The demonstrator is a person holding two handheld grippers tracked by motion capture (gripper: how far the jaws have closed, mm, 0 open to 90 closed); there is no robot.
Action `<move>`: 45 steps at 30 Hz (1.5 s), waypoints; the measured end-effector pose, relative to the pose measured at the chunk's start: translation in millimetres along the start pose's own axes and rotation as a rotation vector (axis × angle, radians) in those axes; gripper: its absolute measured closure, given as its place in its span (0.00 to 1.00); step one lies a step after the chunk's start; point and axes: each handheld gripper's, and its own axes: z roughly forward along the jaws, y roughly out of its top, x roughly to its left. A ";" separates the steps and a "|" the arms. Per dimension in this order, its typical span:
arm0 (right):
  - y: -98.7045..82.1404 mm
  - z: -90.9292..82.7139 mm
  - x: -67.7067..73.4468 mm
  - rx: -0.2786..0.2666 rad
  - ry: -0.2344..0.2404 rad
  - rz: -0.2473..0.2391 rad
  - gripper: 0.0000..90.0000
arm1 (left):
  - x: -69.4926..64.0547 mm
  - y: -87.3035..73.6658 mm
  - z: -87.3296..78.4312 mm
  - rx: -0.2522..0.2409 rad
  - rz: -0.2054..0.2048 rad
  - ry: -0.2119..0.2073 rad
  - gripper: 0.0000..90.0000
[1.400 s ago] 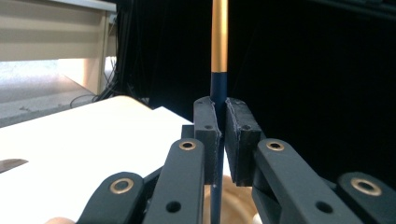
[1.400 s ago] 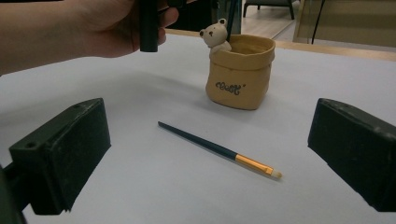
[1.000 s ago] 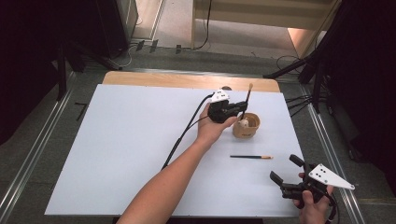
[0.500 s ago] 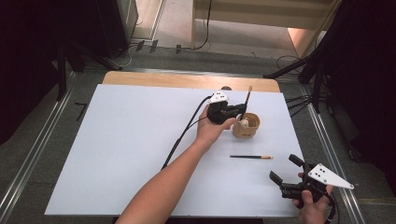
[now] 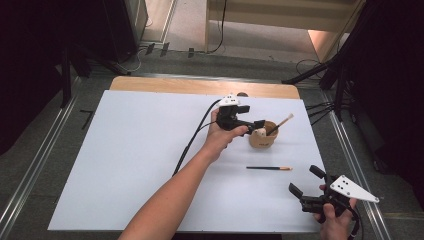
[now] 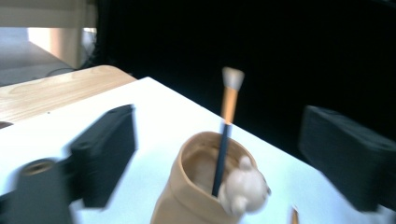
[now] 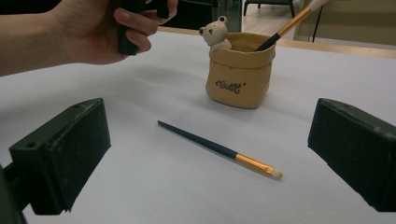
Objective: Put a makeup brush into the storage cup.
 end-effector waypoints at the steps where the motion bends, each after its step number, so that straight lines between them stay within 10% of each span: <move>1: 0.0 0.3 0.1 0.002 0.000 -0.003 0.00 | 0.3 1.1 -5.0 0.012 0.008 0.017 0.00; 45: 9.1 6.6 -2.5 0.063 0.045 -0.057 0.00 | -8.2 -9.6 -95.9 -0.020 0.054 0.057 0.00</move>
